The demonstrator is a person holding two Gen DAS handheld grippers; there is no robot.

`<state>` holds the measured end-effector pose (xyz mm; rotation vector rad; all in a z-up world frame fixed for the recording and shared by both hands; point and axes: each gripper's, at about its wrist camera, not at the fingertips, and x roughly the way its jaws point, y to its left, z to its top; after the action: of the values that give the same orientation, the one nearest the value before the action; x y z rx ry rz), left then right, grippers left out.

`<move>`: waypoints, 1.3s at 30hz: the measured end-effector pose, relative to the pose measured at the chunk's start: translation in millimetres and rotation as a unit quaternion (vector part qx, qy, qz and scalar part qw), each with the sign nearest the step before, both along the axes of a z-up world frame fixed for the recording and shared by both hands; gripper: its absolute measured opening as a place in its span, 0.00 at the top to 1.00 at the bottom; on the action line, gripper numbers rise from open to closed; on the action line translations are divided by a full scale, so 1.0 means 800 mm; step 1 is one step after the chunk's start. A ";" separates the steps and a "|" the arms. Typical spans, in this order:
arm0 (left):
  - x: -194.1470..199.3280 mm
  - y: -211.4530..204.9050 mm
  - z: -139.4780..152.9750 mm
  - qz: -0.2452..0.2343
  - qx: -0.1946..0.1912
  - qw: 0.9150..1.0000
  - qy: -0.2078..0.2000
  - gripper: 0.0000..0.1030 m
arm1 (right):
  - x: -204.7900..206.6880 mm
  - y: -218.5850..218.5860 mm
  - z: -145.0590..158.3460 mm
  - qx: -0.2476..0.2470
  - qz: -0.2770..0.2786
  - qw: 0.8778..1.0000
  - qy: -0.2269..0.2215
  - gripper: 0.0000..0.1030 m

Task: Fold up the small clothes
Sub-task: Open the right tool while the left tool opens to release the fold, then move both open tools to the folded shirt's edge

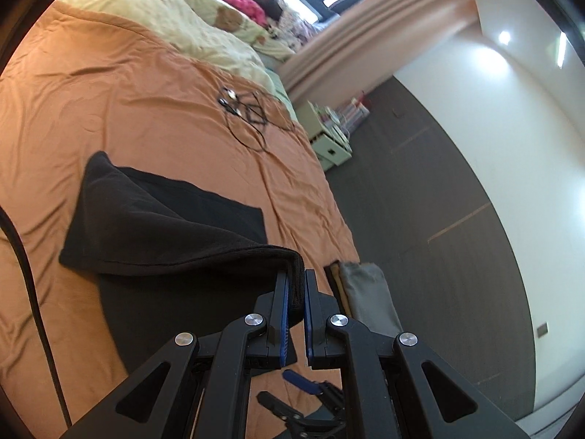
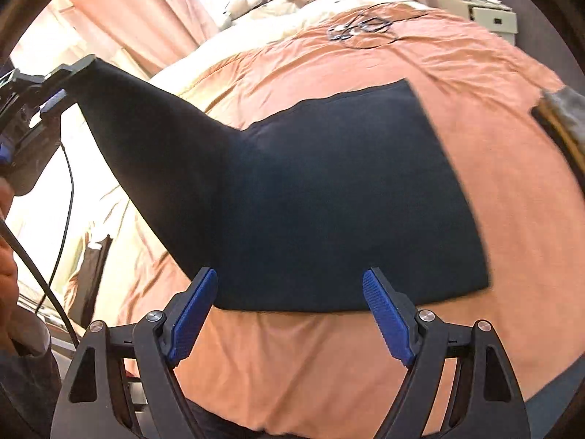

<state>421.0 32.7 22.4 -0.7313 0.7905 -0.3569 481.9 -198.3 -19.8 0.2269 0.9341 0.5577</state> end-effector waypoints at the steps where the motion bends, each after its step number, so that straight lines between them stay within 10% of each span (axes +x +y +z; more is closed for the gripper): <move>1: 0.003 -0.006 -0.001 -0.005 0.000 1.000 0.001 0.94 | -0.003 -0.012 0.000 -0.001 -0.005 1.000 -0.004 0.21; 18: 0.051 -0.151 -0.093 -0.128 0.016 0.989 0.078 0.90 | -0.074 -0.099 -0.020 -0.008 -0.058 0.998 0.010 0.22; 39: -0.032 0.014 -0.193 -0.009 0.124 0.976 0.181 0.90 | 0.017 -0.026 -0.040 -0.191 0.017 0.981 -0.022 0.64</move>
<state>395.4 44.1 -132.3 -0.5589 1.1644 -0.1356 495.1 -219.3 -51.9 -0.1469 0.9836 0.4026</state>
